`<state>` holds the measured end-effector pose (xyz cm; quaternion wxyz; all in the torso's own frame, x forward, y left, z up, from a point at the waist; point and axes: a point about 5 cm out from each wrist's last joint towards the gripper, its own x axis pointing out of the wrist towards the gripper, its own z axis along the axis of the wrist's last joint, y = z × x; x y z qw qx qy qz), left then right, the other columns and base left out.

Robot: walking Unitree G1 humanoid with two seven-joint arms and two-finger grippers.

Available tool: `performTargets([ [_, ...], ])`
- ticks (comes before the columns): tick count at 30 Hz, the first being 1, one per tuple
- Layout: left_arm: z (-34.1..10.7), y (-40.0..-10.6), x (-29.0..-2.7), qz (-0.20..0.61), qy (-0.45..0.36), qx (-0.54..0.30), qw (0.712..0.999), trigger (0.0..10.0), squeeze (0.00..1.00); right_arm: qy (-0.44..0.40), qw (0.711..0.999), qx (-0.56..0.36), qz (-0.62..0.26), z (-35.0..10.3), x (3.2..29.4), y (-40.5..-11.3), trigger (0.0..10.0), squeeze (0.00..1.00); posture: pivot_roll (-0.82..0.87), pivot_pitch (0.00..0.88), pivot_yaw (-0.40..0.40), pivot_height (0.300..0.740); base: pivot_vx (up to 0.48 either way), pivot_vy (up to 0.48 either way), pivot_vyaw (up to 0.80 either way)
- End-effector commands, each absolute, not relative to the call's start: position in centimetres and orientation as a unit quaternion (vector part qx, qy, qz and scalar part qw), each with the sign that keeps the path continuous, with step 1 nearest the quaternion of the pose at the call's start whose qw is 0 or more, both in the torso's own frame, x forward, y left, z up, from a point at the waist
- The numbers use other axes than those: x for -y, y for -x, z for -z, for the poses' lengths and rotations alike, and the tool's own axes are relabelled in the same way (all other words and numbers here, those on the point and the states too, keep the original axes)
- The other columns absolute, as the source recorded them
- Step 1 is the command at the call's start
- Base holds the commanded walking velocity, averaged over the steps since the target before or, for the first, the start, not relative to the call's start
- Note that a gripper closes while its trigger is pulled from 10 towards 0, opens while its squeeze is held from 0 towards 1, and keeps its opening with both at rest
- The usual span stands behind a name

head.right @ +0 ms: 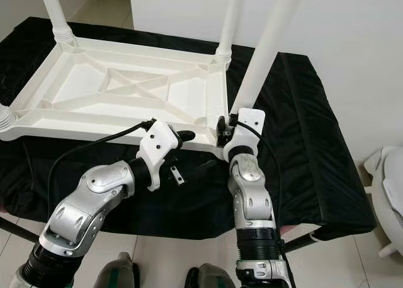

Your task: Building children table

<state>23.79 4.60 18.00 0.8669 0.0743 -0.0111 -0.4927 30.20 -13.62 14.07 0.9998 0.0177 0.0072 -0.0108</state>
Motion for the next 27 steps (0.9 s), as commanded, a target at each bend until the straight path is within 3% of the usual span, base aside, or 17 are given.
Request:
performTargets([
  [1, -18.1, -23.8, -4.5, 0.485, -0.071, 0.013, 0.872, 10.0, 0.00, -0.010, 1.000, -0.003, 0.002, -14.1, 13.5, -30.2, 10.0, 1.00, 0.02, 0.003, -0.092, 0.740, 0.000, 0.000, 0.00],
  [2, -18.1, -23.8, -4.5, 0.484, -0.072, 0.013, 0.872, 10.0, 0.00, -0.008, 1.000, 0.006, -0.015, -14.3, 13.4, -30.3, 10.0, 0.87, 0.02, 0.003, -0.092, 0.740, 0.000, 0.000, 0.00],
  [3, -18.1, -23.9, -4.6, 0.484, -0.072, 0.013, 0.872, 10.0, 0.00, -0.006, 0.999, 0.013, -0.034, -14.6, 13.4, -30.4, 10.0, 0.00, 0.01, 0.007, -0.088, 0.740, 0.000, 0.000, 0.00],
  [14, -18.2, -24.0, -4.6, 0.483, -0.072, 0.015, 0.872, 10.0, 0.00, 0.015, 0.992, 0.027, -0.122, -15.5, 14.9, -31.6, 10.0, 0.00, 0.01, 0.009, -0.080, 0.740, 0.000, 0.000, 0.00],
  [17, -18.3, -24.1, -4.7, 0.484, -0.072, 0.015, 0.872, 10.0, 0.00, 0.051, 0.981, 0.028, -0.187, -15.6, 15.8, -32.1, 10.0, 0.00, 0.00, 0.009, -0.075, 0.740, 0.000, 0.000, 0.00],
  [18, -18.3, -24.1, -4.7, 0.484, -0.074, 0.016, 0.872, 10.0, 0.00, 0.103, 0.959, 0.017, -0.264, -15.2, 16.0, -32.0, 10.0, 0.00, 0.01, 0.007, -0.073, 0.740, 0.000, 0.000, 0.00],
  [23, -18.4, -24.2, -4.8, 0.482, -0.076, 0.017, 0.873, 10.0, 0.00, 0.174, 0.935, 0.011, -0.310, -14.6, 16.1, -31.8, 10.0, 0.00, 0.01, 0.005, -0.073, 0.740, 0.000, 0.000, 0.00],
  [27, -18.4, -24.2, -4.9, 0.481, -0.076, 0.017, 0.873, 10.0, 0.00, 0.187, 0.932, 0.007, -0.310, -14.3, 16.2, -32.1, 10.0, 0.00, 0.02, 0.005, -0.074, 0.740, 0.000, 0.000, 0.00],
])
